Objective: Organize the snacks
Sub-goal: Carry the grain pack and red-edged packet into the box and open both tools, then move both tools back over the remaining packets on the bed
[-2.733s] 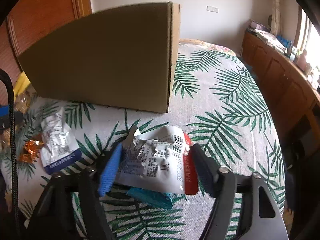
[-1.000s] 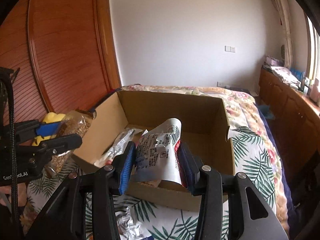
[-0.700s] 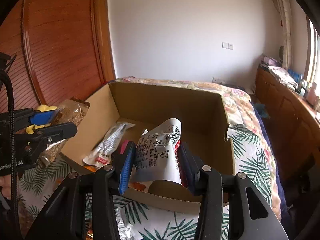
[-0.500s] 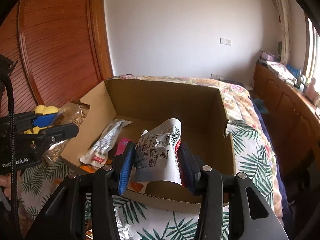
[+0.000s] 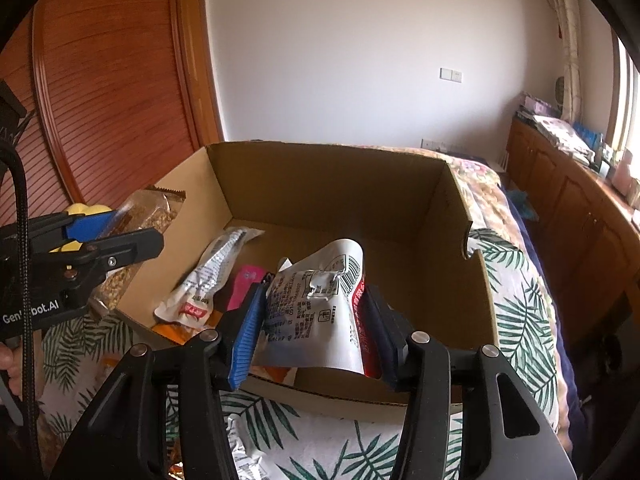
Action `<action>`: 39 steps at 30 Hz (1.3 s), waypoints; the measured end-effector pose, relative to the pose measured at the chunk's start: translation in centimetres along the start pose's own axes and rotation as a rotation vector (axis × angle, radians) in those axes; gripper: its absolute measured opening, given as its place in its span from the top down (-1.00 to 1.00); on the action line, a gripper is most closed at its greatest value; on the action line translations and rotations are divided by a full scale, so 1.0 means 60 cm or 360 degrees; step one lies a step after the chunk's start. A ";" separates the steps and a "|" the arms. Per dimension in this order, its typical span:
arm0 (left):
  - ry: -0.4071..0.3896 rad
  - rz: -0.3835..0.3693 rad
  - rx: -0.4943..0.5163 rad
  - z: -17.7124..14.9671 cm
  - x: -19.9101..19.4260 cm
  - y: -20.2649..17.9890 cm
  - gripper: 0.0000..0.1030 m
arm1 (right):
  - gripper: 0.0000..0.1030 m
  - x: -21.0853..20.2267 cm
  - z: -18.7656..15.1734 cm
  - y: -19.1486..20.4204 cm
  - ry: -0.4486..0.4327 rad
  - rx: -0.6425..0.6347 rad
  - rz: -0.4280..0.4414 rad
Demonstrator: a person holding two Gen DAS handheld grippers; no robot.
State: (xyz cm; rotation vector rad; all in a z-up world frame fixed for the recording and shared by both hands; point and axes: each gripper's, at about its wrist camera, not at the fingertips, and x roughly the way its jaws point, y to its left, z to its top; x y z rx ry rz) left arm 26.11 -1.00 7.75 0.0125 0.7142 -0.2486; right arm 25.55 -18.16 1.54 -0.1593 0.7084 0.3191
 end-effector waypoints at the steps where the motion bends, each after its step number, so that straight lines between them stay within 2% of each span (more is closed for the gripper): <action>1: 0.0001 0.0001 -0.0002 0.000 0.001 0.000 -0.04 | -0.05 0.001 -0.001 0.000 0.0002 0.0004 0.0001; 6: 0.0011 -0.0014 0.0011 0.001 0.002 -0.004 -0.11 | -0.24 0.006 -0.003 -0.003 0.0009 0.0035 0.0018; 11: -0.0006 -0.0034 0.0026 0.001 -0.007 -0.004 -0.12 | -0.26 -0.008 -0.008 -0.001 -0.0028 0.0026 0.0024; 16: -0.0035 -0.0060 0.0041 -0.009 -0.046 -0.003 -0.12 | -0.26 -0.049 -0.019 0.005 -0.0086 -0.0002 0.0068; 22: -0.0055 -0.0021 0.0164 -0.044 -0.097 -0.004 -0.12 | -0.26 -0.112 -0.065 0.034 -0.0146 -0.0117 0.0138; 26: -0.0034 -0.0038 0.0164 -0.075 -0.118 0.007 -0.12 | -0.26 -0.125 -0.101 0.051 -0.0129 -0.0148 0.0205; 31: -0.0002 -0.0073 0.0131 -0.118 -0.130 0.023 -0.12 | -0.27 -0.111 -0.136 0.070 -0.0075 -0.0156 0.0265; 39: 0.0115 -0.0067 0.0068 -0.186 -0.099 0.055 -0.12 | -0.27 -0.046 -0.168 0.077 0.0076 -0.0119 0.0254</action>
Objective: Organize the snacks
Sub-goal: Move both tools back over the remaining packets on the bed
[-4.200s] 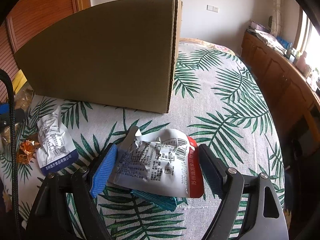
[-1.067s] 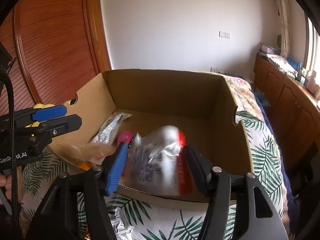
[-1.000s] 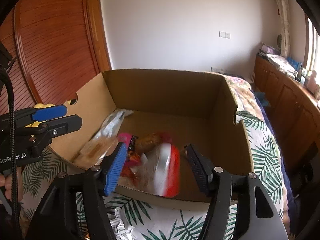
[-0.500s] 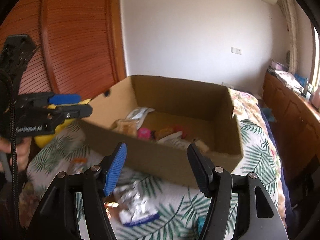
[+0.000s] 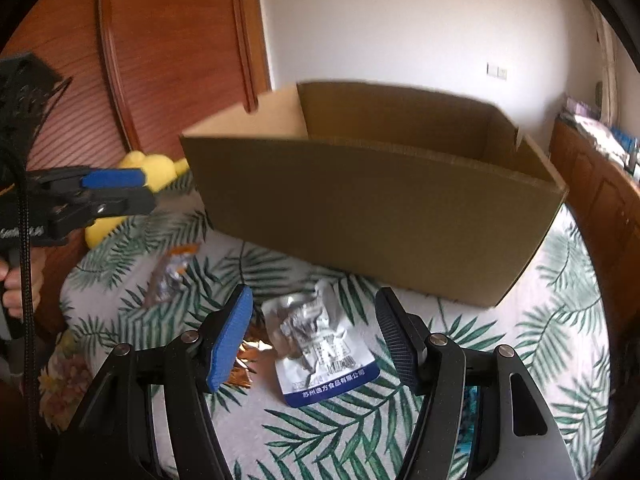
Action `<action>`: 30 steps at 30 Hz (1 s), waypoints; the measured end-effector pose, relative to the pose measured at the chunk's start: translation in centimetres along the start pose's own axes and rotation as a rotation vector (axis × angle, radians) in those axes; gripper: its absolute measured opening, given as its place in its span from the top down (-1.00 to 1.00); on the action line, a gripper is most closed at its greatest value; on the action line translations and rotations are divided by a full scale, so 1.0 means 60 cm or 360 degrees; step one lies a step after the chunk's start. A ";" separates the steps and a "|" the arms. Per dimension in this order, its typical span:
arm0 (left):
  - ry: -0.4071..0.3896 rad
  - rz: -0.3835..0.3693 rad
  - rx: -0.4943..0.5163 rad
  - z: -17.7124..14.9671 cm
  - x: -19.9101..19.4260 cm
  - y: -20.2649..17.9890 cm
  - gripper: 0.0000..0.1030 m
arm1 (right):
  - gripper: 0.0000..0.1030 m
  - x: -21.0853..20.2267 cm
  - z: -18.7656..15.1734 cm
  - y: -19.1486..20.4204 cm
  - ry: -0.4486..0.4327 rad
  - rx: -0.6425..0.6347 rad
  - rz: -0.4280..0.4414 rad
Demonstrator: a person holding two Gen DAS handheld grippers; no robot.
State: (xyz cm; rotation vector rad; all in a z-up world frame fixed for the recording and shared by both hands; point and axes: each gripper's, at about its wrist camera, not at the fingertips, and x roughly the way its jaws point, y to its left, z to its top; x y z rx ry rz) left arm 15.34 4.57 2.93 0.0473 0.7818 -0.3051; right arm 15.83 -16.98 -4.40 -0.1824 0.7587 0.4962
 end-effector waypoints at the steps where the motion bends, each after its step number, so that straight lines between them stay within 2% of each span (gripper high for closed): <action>1: 0.0020 0.0007 -0.0018 -0.010 0.008 0.006 -0.12 | -0.27 0.010 -0.002 -0.002 0.0022 0.0011 0.0002; 7: 0.0098 0.0067 -0.0096 -0.044 0.045 0.023 -0.12 | -0.27 0.040 -0.018 -0.007 0.0082 0.0023 -0.0027; 10: 0.0125 0.0073 -0.0125 -0.047 0.062 0.025 -0.12 | -0.29 0.048 -0.022 -0.006 0.0101 0.0021 -0.0026; 18: 0.0212 0.0202 -0.0142 -0.051 0.092 0.030 -0.12 | -0.35 0.067 -0.028 0.010 0.0166 -0.0079 -0.0095; 23: 0.0221 0.0216 -0.0163 -0.058 0.099 0.034 -0.14 | -0.43 0.076 -0.032 0.016 0.0206 -0.0115 -0.0123; 30: 0.0252 0.0253 -0.0172 -0.072 0.109 0.029 -0.33 | -0.46 0.078 -0.034 0.012 0.0224 -0.0099 -0.0144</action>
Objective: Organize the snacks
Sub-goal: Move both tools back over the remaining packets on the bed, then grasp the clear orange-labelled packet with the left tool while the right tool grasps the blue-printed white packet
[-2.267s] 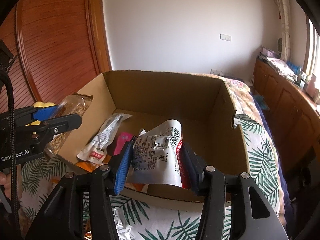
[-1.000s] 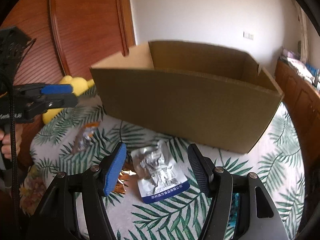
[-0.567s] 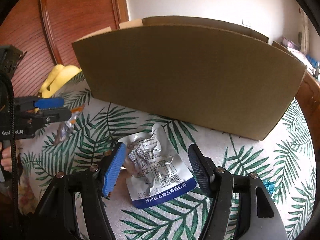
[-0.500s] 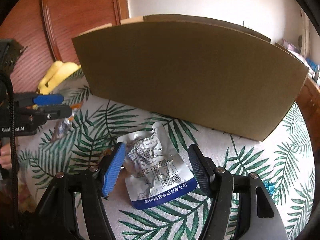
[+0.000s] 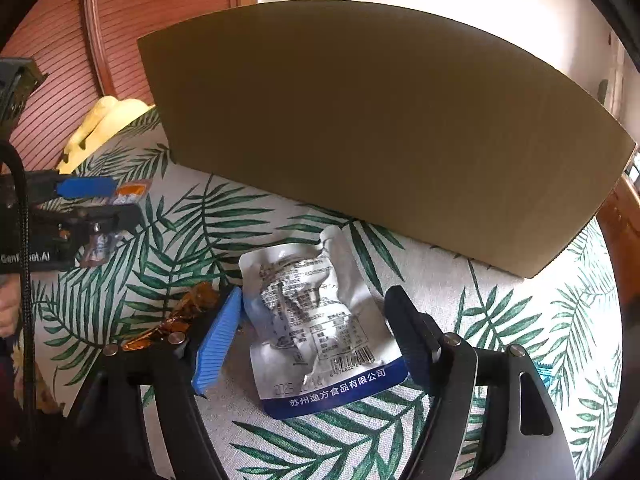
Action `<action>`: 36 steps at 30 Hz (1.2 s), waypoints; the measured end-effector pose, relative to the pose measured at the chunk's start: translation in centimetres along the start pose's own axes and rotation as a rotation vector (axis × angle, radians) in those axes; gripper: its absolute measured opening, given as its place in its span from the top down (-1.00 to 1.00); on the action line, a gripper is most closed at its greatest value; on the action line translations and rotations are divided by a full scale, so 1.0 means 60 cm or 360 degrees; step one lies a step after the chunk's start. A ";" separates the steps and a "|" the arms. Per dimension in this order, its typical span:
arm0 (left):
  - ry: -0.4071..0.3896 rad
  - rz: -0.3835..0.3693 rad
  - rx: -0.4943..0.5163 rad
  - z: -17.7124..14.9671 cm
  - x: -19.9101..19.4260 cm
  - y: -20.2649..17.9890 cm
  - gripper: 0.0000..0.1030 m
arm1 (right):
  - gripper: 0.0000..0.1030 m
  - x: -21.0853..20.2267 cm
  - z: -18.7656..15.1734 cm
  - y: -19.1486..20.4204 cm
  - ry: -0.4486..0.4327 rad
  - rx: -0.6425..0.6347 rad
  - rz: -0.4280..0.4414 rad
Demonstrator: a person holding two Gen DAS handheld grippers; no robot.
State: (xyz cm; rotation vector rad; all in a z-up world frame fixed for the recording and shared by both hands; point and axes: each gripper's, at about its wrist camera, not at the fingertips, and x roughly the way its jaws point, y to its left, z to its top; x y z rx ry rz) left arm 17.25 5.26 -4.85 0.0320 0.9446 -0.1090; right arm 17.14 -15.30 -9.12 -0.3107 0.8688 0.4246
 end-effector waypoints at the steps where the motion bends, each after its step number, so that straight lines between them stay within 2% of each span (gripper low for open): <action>1: -0.0018 0.0013 0.0017 -0.003 0.000 -0.003 -0.35 | -0.46 0.000 0.000 0.000 0.0000 0.0001 0.0000; 3: -0.0039 0.0050 0.0052 -0.008 0.001 -0.010 -0.39 | -0.46 0.002 0.000 0.001 0.0001 0.0001 -0.0001; 21: -0.0040 0.0013 0.0038 -0.039 -0.024 -0.003 -0.44 | -0.47 0.002 0.000 0.001 0.0002 0.0006 -0.0010; 26: -0.0048 -0.0097 0.0009 -0.046 -0.037 0.003 -0.36 | -0.47 0.003 0.000 0.001 0.0003 0.0006 -0.0011; 28: -0.0049 -0.0102 -0.0006 -0.048 -0.041 0.008 -0.16 | -0.47 0.003 0.001 0.001 0.0003 0.0006 -0.0012; 36: -0.0029 -0.0160 -0.0008 -0.050 -0.048 0.014 -0.11 | -0.48 0.006 0.003 0.002 0.0013 0.0008 -0.0009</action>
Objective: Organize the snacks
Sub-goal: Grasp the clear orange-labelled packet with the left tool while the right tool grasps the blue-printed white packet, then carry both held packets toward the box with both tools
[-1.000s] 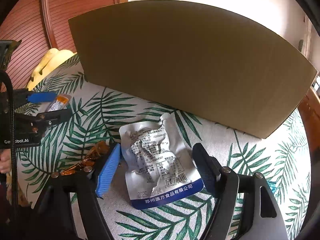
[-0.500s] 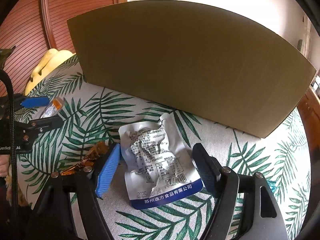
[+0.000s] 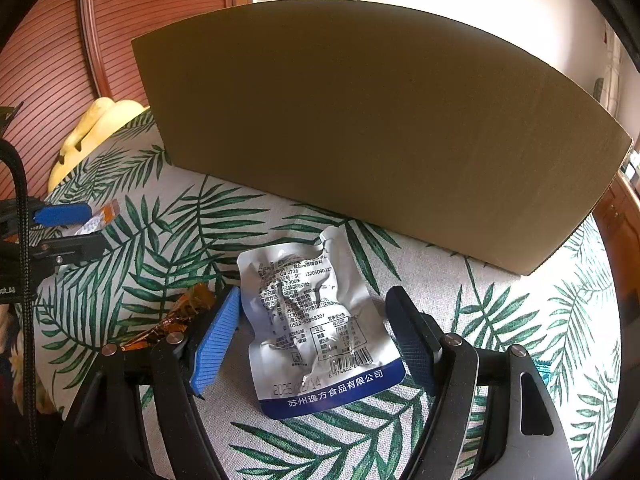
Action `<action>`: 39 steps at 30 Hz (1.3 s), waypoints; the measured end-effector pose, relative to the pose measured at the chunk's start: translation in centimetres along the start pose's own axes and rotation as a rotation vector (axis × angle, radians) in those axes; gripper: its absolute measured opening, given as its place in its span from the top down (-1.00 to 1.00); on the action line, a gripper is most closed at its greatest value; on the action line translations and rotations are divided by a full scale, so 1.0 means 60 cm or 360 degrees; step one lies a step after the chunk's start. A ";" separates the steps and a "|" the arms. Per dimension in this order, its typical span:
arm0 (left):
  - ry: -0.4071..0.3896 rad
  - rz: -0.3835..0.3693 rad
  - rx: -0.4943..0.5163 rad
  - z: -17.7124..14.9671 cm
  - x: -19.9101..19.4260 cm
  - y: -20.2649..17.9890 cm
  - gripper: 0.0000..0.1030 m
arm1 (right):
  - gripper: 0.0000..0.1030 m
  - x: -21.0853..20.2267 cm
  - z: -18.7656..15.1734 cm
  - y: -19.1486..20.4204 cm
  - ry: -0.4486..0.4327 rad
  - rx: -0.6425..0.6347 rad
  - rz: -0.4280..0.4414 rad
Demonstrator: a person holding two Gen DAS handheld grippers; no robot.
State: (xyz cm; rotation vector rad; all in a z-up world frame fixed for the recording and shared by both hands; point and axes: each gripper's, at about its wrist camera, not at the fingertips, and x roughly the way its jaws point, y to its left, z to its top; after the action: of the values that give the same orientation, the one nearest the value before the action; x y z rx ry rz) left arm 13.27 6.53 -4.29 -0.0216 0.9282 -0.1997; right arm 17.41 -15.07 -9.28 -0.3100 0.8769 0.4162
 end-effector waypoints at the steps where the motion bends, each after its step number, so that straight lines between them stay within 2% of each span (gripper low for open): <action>1: 0.0004 -0.0008 -0.0004 0.002 0.001 0.001 -0.11 | -0.49 0.001 0.000 0.001 0.0004 0.0000 0.0003; 9: -0.0035 -0.0058 0.0003 0.005 -0.013 -0.015 -0.11 | -0.50 0.005 0.007 -0.004 0.0041 -0.0027 0.0034; 13: -0.0057 -0.0069 0.0012 0.008 -0.019 -0.020 -0.11 | -0.25 -0.002 0.003 -0.004 0.0036 -0.0037 0.0036; 15: -0.0069 -0.0078 0.0012 0.011 -0.022 -0.023 -0.11 | -0.21 -0.005 0.000 -0.001 0.0033 -0.0044 0.0033; 27: -0.0166 -0.0112 0.0072 0.033 -0.055 -0.060 -0.11 | -0.17 -0.034 -0.015 -0.019 -0.0061 0.0037 0.0049; 39: -0.0298 -0.0123 0.0145 0.096 -0.104 -0.096 -0.11 | -0.18 -0.127 0.019 -0.037 -0.0241 0.0040 0.0050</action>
State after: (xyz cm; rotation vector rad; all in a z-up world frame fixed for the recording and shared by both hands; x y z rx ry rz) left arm 13.28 1.64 4.71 0.0081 0.7317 -0.3062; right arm 14.93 -18.21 -2.36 -0.2388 0.7389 0.4516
